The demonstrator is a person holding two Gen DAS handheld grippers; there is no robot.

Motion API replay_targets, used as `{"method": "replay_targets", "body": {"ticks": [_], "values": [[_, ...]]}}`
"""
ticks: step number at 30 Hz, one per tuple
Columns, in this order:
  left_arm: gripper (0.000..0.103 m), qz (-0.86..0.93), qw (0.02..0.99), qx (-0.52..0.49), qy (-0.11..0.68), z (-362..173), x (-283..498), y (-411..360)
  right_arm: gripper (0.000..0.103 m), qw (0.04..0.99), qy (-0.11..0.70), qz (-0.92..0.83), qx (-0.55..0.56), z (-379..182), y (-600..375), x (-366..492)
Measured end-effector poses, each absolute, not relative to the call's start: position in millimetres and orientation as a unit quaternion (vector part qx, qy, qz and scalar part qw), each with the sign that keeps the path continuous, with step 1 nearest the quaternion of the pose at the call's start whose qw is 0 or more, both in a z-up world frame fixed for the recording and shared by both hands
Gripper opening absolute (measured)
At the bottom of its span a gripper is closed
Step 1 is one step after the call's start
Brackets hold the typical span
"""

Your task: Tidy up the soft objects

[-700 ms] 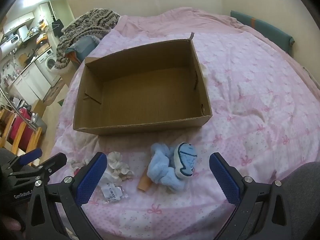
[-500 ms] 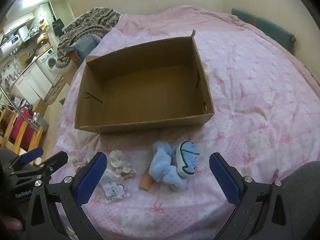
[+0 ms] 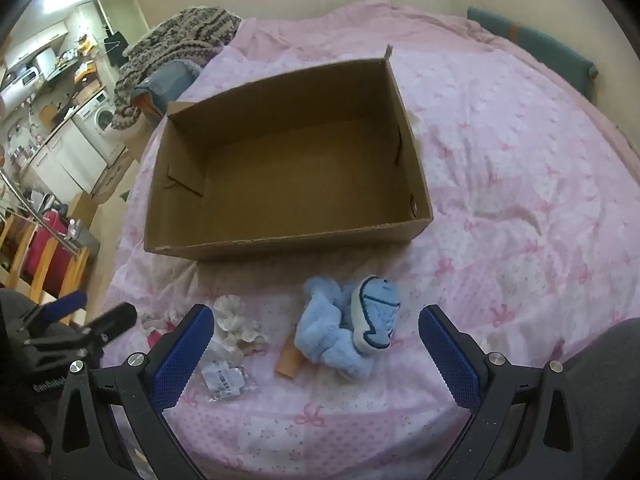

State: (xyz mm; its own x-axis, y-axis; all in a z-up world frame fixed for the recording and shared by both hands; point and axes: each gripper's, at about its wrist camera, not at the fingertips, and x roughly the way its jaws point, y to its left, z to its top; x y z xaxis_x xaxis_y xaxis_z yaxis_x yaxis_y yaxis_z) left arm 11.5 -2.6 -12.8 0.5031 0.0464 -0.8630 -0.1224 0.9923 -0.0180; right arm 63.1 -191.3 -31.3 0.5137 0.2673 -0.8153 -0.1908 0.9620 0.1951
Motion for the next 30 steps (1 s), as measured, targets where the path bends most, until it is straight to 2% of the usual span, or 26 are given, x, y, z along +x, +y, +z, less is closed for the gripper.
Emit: {"method": "replay_targets", "body": {"ticks": [30], "values": [[0.102, 0.071, 0.868, -0.034, 0.491, -15, 18, 2, 0.103, 0.865, 0.480, 0.143, 0.025, -36, -182, 67]]}}
